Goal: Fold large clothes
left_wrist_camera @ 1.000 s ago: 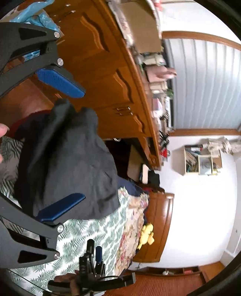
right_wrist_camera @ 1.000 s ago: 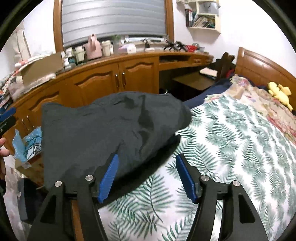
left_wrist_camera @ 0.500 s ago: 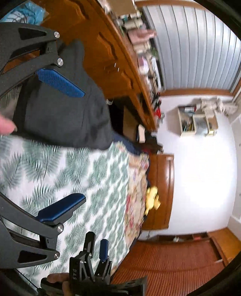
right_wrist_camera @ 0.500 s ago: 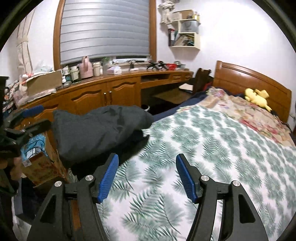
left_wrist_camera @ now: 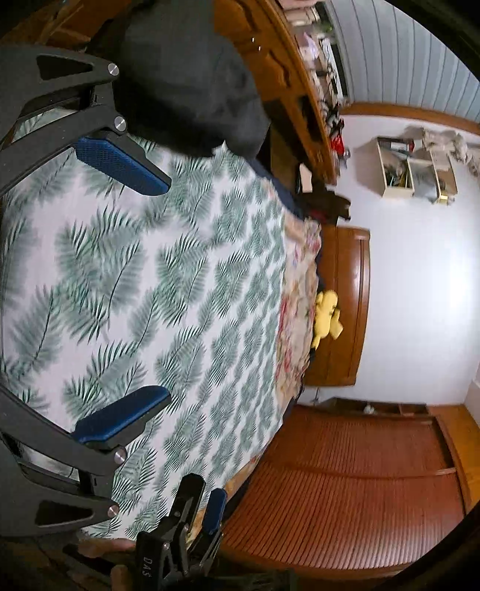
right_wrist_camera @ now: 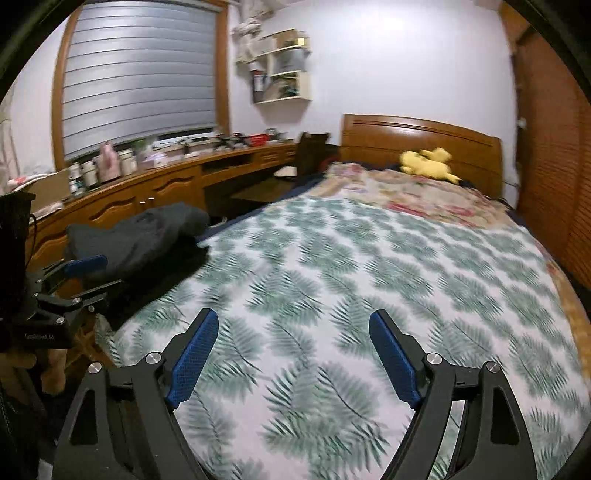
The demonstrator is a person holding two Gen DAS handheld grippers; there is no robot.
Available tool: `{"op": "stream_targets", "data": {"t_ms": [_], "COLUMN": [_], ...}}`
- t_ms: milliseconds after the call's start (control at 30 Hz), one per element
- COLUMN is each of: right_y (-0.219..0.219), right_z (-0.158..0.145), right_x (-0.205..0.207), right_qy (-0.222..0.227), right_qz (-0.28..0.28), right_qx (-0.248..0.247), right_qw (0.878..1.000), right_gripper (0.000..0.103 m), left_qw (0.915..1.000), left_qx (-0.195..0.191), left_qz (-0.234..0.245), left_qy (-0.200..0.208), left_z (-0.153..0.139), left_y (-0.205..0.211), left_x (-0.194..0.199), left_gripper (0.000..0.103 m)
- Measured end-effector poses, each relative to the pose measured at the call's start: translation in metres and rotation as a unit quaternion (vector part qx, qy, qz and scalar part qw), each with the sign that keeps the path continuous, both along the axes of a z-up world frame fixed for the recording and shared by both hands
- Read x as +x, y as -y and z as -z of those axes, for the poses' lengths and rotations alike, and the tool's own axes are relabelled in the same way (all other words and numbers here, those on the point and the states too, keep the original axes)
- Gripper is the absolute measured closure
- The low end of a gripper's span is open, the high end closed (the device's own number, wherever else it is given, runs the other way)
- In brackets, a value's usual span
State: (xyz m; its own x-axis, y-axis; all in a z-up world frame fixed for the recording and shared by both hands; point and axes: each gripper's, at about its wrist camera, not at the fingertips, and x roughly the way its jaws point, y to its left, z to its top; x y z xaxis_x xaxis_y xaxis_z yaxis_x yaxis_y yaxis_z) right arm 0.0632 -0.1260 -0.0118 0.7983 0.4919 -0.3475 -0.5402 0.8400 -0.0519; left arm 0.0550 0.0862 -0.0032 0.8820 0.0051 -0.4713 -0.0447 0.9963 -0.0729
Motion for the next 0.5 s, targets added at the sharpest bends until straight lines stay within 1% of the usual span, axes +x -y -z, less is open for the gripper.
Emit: {"op": "stream_targets", "data": {"t_ms": [67,133,300,400,500], "right_y": [0.02,0.035,0.059,0.065,0.076], "right_z": [0.009,0.015,0.024,0.022,0.019], "right_x": [-0.014,-0.027,-0.057,-0.069,-0.087], "right_qy": [0.0,-0.001,-0.002,-0.002,0.0], "right_qz": [0.024,0.037,0.08,0.1,0.112], "right_qx": [0.004,0.014,0.025,0.033,0.047], "right_qw": [1.0,0.999,0.996,0.994,0.993], "right_gripper": [0.018,0.018,0.018,0.018,0.018], "left_qw": [0.9999,0.9996,0.9989,0.9983,0.9979], "left_qx": [-0.001,-0.004,-0.002,-0.004,0.006], "left_qz": [0.011,0.024,0.043,0.056,0.064], "left_qy": [-0.005,-0.012,-0.016,-0.019,-0.009], "left_z": [0.006,0.012,0.018,0.016,0.005], "left_y": [0.018,0.036,0.067,0.081,0.097], "left_x": [0.001,0.001,0.0,-0.001,-0.006], "left_gripper": [0.0,0.0,0.0,0.0,0.0]}}
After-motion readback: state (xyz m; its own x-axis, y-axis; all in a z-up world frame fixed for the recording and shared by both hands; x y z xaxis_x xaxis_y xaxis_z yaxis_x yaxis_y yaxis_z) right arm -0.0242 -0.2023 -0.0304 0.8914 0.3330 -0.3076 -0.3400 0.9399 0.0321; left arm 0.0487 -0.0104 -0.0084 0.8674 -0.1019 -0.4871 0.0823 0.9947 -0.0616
